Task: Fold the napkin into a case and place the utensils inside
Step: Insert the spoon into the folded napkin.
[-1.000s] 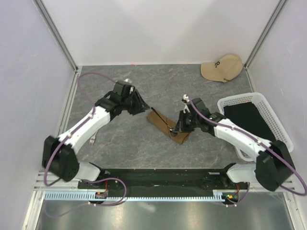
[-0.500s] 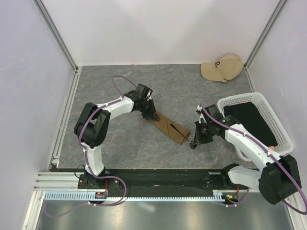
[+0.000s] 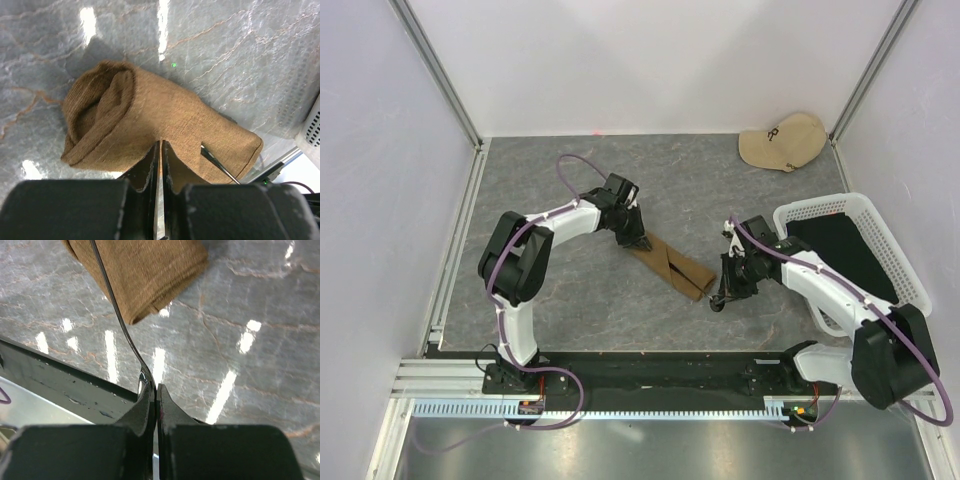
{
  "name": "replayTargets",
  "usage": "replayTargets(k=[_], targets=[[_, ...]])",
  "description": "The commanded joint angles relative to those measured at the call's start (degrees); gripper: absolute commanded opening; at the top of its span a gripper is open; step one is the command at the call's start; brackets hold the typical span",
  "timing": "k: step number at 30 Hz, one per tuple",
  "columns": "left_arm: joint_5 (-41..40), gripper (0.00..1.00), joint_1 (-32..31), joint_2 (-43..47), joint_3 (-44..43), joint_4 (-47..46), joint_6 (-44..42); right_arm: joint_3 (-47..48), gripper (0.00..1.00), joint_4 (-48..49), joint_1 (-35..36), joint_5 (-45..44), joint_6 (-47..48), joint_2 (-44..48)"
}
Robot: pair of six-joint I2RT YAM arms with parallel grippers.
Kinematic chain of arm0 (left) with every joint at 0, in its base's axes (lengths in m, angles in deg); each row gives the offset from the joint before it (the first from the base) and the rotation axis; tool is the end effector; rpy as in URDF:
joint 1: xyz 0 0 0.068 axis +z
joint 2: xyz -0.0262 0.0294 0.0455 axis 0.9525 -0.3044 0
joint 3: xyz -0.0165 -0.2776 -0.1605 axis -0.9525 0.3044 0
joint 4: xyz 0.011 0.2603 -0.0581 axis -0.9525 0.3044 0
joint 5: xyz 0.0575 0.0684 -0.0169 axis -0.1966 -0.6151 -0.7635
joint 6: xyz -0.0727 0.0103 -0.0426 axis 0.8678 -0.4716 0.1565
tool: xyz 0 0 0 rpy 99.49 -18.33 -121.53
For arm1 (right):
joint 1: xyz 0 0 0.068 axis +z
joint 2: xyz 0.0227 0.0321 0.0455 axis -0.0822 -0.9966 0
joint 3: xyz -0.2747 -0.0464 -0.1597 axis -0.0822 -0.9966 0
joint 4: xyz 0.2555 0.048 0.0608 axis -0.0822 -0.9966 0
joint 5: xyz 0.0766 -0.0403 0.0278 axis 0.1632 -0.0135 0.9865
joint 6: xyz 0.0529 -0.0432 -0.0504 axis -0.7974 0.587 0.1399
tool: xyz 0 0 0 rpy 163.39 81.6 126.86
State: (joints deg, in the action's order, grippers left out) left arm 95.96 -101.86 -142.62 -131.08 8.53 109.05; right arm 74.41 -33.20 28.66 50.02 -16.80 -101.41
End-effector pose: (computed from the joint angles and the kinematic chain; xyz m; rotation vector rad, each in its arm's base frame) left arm 0.3724 -0.2408 0.1722 -0.1201 2.7950 -0.8268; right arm 0.1896 0.1105 0.2145 -0.0803 2.8807 0.6446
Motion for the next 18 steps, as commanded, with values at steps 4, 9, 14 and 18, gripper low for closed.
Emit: replayTargets(k=[4,9,14,18], targets=[[0.31,0.09,0.23,-2.23,-3.67,-0.05,-3.91,2.77,0.00,6.77,-0.74,3.43,0.41,-4.42],[0.14,0.08,0.23,-3.02,-3.94,0.13,-4.52,3.91,0.00,7.30,-0.83,3.78,1.02,-5.48],[0.14,0.08,0.32,-1.62,-4.55,0.74,-4.70,4.35,0.00,6.77,-1.00,4.66,1.38,-4.69],[-0.48,0.09,1.63,0.67,-5.78,2.15,-4.79,3.74,0.00,7.82,-1.27,4.57,2.52,-5.22]])
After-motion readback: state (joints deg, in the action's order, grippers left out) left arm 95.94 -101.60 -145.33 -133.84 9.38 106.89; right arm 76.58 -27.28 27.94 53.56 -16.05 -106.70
